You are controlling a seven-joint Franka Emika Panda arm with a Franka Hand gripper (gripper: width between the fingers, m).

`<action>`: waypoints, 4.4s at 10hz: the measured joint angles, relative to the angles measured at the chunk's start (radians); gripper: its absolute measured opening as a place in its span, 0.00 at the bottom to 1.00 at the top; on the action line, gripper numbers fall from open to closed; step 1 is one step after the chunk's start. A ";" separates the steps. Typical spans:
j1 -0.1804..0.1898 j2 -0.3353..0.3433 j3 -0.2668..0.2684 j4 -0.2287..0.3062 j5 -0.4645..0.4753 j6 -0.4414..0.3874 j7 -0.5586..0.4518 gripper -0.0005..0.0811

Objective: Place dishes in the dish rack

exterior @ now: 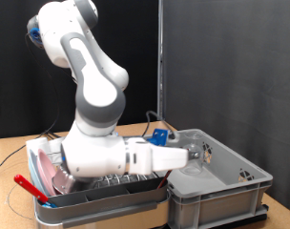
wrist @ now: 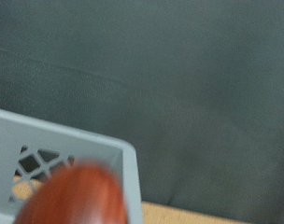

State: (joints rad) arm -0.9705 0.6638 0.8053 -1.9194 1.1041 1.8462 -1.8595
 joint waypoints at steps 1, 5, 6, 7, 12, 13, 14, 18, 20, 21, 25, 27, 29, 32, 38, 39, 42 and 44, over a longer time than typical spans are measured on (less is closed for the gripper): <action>0.001 -0.003 0.020 0.006 0.004 0.000 -0.009 0.99; 0.003 -0.034 0.092 0.028 0.032 0.004 -0.012 0.99; 0.003 -0.045 0.102 0.028 0.039 0.006 -0.012 0.99; 0.002 -0.053 0.113 0.029 0.046 0.007 -0.011 0.99; 0.000 -0.089 0.133 0.025 0.067 0.007 -0.010 0.99; 0.002 -0.087 0.133 0.026 0.042 -0.013 -0.012 0.99; 0.011 -0.087 0.136 0.034 -0.010 -0.062 -0.022 0.99; 0.060 -0.116 0.188 0.084 -0.214 -0.229 -0.058 0.99; 0.119 -0.139 0.190 0.115 -0.332 -0.304 0.105 0.99; 0.153 -0.146 0.187 0.116 -0.377 -0.303 0.184 0.99; 0.228 -0.135 0.150 0.064 -0.439 -0.266 0.316 0.99; 0.229 -0.135 0.153 0.071 -0.473 -0.296 0.268 0.99; 0.260 -0.131 0.160 0.076 -0.608 -0.405 0.188 0.99; 0.329 -0.091 0.158 0.062 -0.665 -0.463 0.189 0.99; 0.393 0.035 0.051 0.038 -0.713 -0.349 0.227 0.99; 0.395 0.047 0.041 0.043 -0.731 -0.340 0.227 0.99; 0.402 0.051 0.035 0.047 -0.748 -0.342 0.225 0.99; 0.409 0.051 0.036 0.034 -0.794 -0.352 0.224 0.99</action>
State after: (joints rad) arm -0.5614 0.7145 0.8409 -1.8859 0.3098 1.4944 -1.6357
